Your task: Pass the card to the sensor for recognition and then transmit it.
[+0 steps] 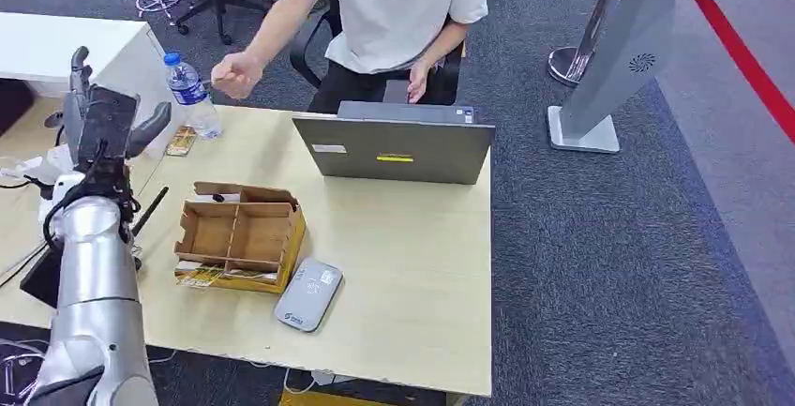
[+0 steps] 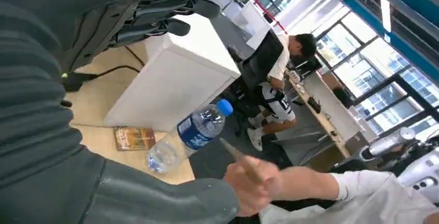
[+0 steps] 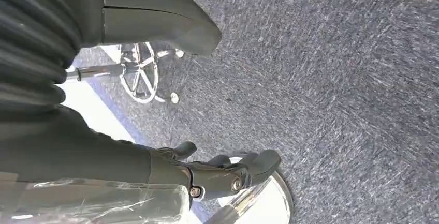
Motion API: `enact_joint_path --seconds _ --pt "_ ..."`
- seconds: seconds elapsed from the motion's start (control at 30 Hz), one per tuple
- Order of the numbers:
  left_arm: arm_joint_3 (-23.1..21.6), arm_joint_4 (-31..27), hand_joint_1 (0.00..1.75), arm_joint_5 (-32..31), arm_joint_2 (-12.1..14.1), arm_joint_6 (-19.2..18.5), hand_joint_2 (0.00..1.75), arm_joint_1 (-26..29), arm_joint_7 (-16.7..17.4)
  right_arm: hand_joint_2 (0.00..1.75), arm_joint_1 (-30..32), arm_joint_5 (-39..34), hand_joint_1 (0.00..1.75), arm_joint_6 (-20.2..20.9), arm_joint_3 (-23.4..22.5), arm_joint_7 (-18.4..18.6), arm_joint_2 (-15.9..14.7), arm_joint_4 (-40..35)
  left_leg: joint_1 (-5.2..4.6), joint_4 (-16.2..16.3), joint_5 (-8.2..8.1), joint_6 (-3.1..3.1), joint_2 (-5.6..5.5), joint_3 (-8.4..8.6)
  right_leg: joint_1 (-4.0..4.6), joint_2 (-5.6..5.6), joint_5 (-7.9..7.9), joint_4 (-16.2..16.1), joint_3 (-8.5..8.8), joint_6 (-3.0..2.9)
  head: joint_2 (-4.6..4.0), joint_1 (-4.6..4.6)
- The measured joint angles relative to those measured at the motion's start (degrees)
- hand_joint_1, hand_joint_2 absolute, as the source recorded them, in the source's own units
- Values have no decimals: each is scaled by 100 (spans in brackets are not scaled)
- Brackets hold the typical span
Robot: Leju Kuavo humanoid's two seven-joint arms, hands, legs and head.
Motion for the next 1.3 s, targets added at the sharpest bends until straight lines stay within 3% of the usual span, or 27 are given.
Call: enact_joint_path --seconds 0.37,0.4,0.77,1.17,1.3 --pt "-1096 694 0 -1643 194 319 175 -1053 564 175 -34 203 0 138 79 144 0 2 0 2 4 1 -1 -10 0 0 7 0 -8 2 0 2" --pt "-1215 802 175 -1799 216 345 175 -1156 625 175 -42 208 0 151 83 155 -2 2 0 2 5 1 -2 -11 0 -2 7 0 -8 2 0 2" --pt "-2206 1570 175 -3341 396 638 175 -2115 1130 175 -93 409 0 293 103 326 -2 7 -1 2 13 1 -2 -19 -1 -2 14 2 -15 -2 0 7" --pt "-3050 2335 175 -4559 520 927 175 -2939 1495 175 -159 652 0 464 184 503 -4 22 0 3 24 2 -3 -29 0 -2 22 3 -23 -2 0 0" --pt "-3216 2453 175 -4602 507 1087 175 -3005 1462 175 -183 704 0 507 195 542 -4 22 0 3 24 2 -3 -29 0 -2 22 3 -23 -2 0 0"
